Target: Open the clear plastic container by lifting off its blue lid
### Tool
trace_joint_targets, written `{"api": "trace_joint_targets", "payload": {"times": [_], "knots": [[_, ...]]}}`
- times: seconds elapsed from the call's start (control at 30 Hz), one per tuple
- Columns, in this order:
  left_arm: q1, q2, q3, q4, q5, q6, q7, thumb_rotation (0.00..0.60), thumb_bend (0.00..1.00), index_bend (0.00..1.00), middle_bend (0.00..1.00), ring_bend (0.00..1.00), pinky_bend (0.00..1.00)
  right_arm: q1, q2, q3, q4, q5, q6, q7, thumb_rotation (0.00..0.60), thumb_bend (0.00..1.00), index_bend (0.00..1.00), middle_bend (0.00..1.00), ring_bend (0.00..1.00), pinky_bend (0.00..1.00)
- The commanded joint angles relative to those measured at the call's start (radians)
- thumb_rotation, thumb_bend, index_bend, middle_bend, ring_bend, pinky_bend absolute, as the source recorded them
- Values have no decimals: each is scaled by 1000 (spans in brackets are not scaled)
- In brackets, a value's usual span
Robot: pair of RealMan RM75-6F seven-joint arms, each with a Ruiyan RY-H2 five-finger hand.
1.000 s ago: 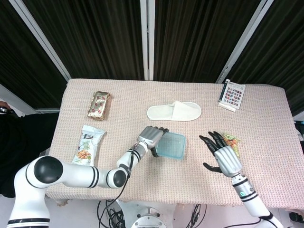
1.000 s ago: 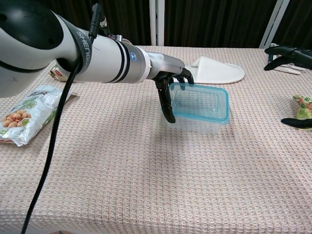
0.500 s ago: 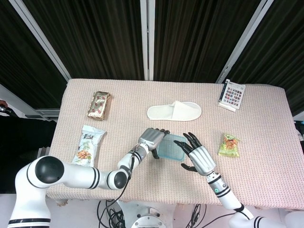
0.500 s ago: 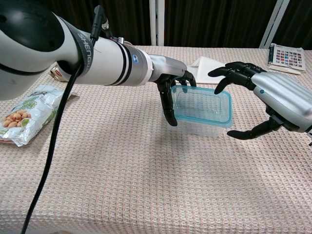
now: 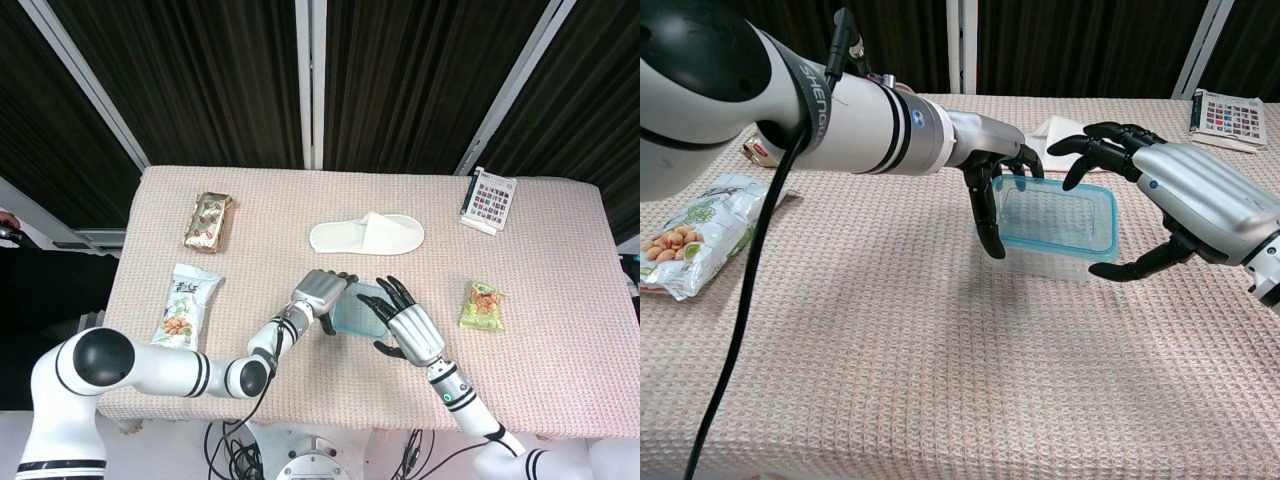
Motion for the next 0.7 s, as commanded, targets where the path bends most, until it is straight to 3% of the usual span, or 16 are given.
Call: {"api": "trace_joint_targets", "payload": {"times": [0.03, 0.7], "knots": [[-2, 0, 3, 1, -2, -1, 1, 600, 0, 265, 304, 185, 242, 3, 6, -3, -7, 7, -7, -7, 600, 35, 151, 291, 1, 0], [-8, -23, 14, 25, 13, 14, 3, 600, 0, 263, 304, 184, 242, 18, 29, 7, -42, 27, 7, -23, 600, 36, 173, 309, 9, 0]]}}
